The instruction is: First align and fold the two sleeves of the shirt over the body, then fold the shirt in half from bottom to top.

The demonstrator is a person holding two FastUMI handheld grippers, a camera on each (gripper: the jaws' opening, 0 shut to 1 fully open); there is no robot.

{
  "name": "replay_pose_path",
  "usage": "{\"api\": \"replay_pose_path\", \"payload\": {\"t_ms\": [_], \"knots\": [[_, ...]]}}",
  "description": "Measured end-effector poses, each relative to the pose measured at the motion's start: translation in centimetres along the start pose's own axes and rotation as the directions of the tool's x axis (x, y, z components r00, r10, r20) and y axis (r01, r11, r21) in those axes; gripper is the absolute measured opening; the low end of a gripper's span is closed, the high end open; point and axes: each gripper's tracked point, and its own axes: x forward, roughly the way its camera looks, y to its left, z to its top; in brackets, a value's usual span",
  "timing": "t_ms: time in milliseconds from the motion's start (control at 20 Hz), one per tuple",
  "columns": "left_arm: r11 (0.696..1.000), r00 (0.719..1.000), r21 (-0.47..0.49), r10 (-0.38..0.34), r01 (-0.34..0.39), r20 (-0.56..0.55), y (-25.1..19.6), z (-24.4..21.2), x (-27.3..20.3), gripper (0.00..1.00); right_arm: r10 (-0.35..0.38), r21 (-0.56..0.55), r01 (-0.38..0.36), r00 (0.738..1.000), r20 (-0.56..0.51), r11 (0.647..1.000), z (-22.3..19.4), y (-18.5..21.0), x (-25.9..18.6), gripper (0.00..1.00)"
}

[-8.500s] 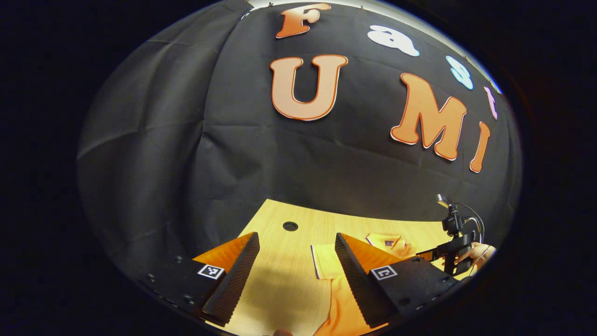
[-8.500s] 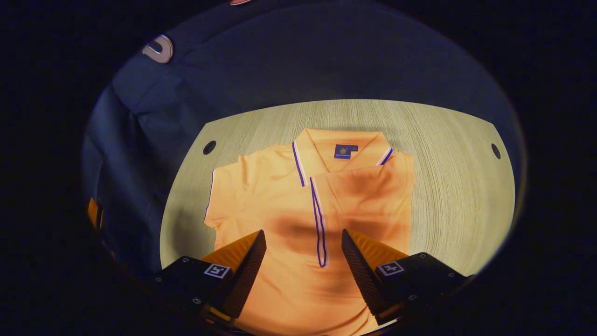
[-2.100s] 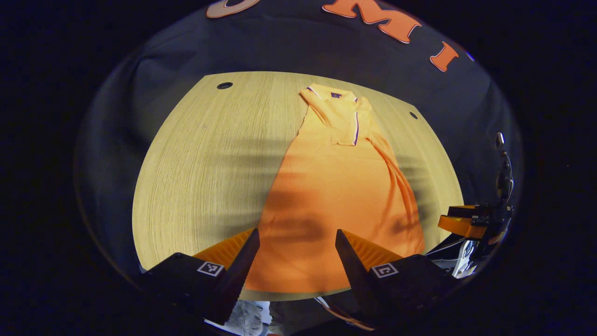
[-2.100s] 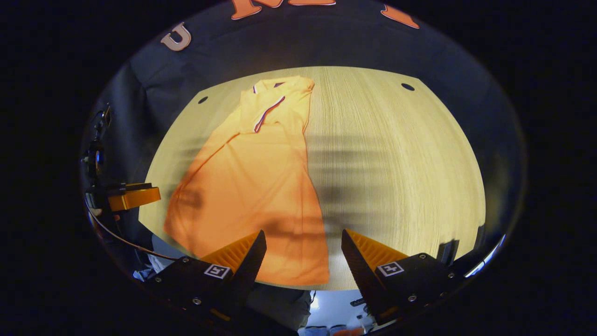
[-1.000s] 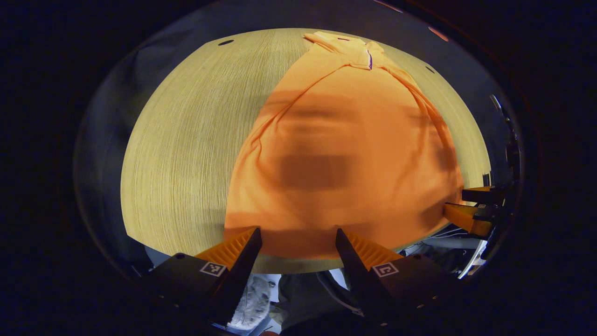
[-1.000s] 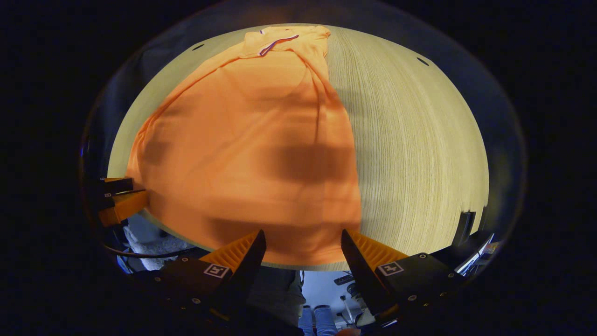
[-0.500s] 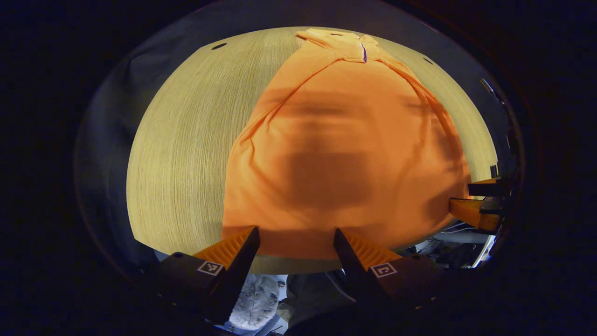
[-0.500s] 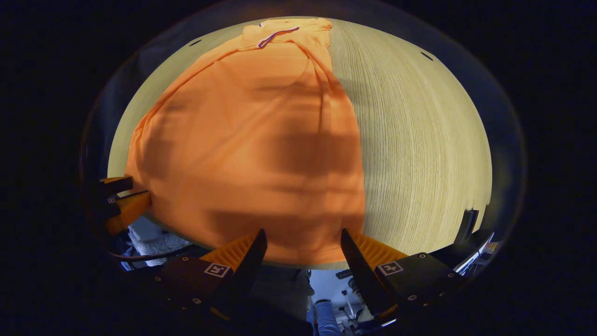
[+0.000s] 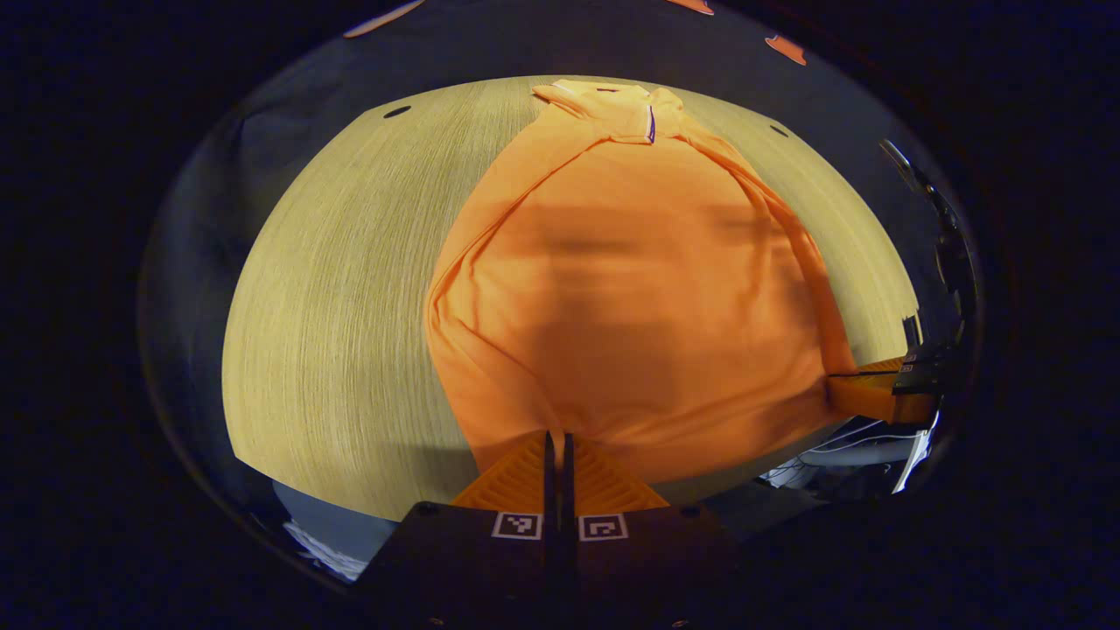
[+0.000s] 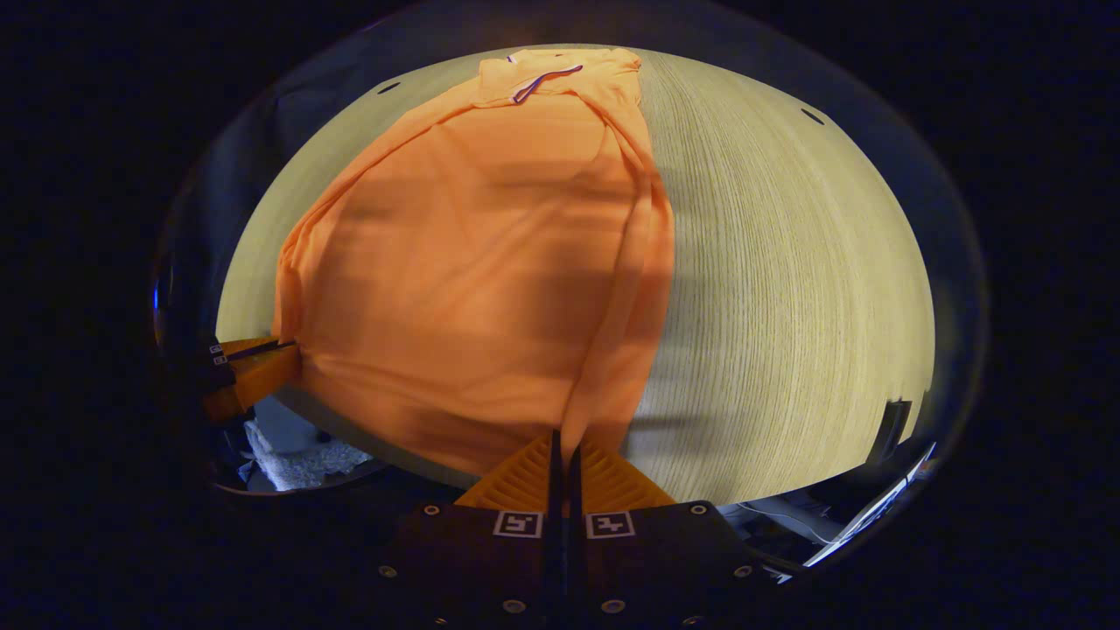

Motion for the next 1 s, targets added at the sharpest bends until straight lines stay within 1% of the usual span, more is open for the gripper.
{"api": "replay_pose_path", "payload": {"t_ms": [50,150,250,350,500,650,850,1000], "knots": [[1.0,1.0,-0.022,-0.015,0.015,0.006,0.0,0.1,0.1,0.01,0.031,0.038,-0.031,0.999,0.01,0.999,0.1,-0.1,0.1,0.0],[0.998,0.999,-0.043,-0.038,0.038,0.0,0.0,0.1,-0.3,0.01,0.063,0.086,-0.064,0.998,0.014,0.994,0.1,-0.3,0.2,0.0],[0.998,0.999,-0.058,-0.036,0.036,0.009,0.1,0.3,-0.2,0.01,0.078,0.087,-0.08,0.997,0.025,0.993,0.3,-0.2,-0.3,0.0],[0.997,0.999,-0.064,-0.036,0.037,0.012,0.1,0.3,-0.4,0.01,0.102,0.109,-0.106,0.994,0.046,0.988,1.2,0.1,-1.4,0.0],[0.993,0.997,-0.095,-0.061,0.064,0.038,-0.4,1.3,-1.6,0.01,0.097,0.095,-0.106,0.99,0.1,0.99,3.5,-0.5,-2.8,0.0],[0.991,0.993,-0.097,-0.079,0.087,0.084,-0.5,3.4,-2.9,0.01,0.11,0.085,-0.122,0.985,0.134,0.989,5.1,-0.4,-4.2,0.0],[0.987,0.985,-0.119,-0.091,0.109,0.149,-0.1,6.8,-4.6,0.01,0.125,0.068,-0.14,0.973,0.193,0.988,8.0,0.0,-6.1,0.0],[0.987,0.974,-0.117,-0.082,0.108,0.212,0.4,9.7,-5.7,0.01,0.138,0.06,-0.156,0.96,0.242,0.986,10.6,0.0,-7.5,0.0]]}}
